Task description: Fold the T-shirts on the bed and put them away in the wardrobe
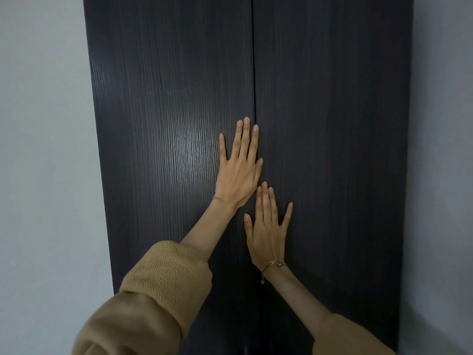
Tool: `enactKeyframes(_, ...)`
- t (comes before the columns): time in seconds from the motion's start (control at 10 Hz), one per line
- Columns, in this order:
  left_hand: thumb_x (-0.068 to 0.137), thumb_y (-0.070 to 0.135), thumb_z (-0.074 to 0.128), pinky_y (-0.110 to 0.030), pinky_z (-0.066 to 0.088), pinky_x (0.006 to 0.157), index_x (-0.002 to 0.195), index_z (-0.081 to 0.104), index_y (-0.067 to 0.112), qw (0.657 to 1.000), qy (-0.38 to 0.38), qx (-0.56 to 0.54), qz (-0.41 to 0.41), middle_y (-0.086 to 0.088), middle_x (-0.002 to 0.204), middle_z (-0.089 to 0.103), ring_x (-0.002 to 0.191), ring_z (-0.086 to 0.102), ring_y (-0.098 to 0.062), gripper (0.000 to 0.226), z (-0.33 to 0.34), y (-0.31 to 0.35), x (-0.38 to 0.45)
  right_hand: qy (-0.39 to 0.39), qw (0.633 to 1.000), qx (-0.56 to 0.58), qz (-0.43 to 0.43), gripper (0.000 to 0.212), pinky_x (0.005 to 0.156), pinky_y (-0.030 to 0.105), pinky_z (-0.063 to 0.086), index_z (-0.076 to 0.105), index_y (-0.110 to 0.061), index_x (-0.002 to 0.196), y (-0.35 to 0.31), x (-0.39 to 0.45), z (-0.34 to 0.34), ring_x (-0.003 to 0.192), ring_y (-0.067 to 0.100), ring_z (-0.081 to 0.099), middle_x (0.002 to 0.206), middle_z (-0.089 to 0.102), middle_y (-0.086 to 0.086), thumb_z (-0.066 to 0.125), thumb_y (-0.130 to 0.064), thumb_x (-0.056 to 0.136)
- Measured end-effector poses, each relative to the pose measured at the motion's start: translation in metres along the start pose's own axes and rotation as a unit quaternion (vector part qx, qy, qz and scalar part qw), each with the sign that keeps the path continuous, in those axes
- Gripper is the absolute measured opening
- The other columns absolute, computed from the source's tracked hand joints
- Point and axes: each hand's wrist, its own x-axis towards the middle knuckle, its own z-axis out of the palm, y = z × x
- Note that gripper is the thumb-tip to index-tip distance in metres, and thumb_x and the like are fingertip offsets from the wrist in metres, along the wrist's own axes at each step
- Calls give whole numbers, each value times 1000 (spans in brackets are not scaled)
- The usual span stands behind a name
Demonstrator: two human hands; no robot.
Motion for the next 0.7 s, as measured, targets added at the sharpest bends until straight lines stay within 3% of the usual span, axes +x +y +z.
enactKeyframes(0.2, 99, 36, 17, -51, 16, 114, 148, 15, 3, 999, -41, 23, -7, -16, 155, 21, 144, 20, -28, 59, -4, -2, -4, -36, 999, -16, -15, 56, 115, 51, 2, -2, -11, 150, 2, -2, -7, 146, 12, -4, 158, -12, 0, 8, -37, 102)
enactKeyframes(0.4, 98, 34, 16, -49, 23, 114, 147, 18, 4, 995, -86, 49, 14, -12, 155, 23, 143, 23, -23, 57, -15, -6, -29, -63, 998, -15, 4, 58, 115, 52, 6, 13, -9, 148, -5, -1, -19, 145, 15, 5, 156, 9, 3, 28, -28, 96)
enactKeyframes(0.5, 98, 34, 11, -47, 20, 115, 147, 16, 6, 993, -112, 26, 22, -11, 156, 20, 144, 20, -22, 57, -24, -6, -41, -89, 996, -12, 8, 58, 114, 55, 13, 22, -8, 147, -12, 1, -32, 143, 16, 16, 155, 19, 7, 32, -23, 92)
enactKeyframes(0.6, 94, 36, -3, -45, 6, 117, 148, 5, 9, 981, -191, -26, 29, -9, 158, 8, 146, 10, -20, 61, -44, -10, -53, -121, 992, 21, -6, 62, 113, 52, 11, 30, -8, 145, -17, 0, -52, 142, 19, 24, 154, 25, 7, 50, -11, 87)
enactKeyframes(0.7, 92, 37, -9, -43, 2, 118, 151, 3, 12, 972, -224, -67, 23, -7, 159, 6, 147, 7, -19, 65, -62, -13, -71, -194, 980, 55, -3, 63, 116, 43, 2, 27, -13, 147, -20, -4, -74, 142, 15, 24, 155, 22, 2, 52, -7, 89)
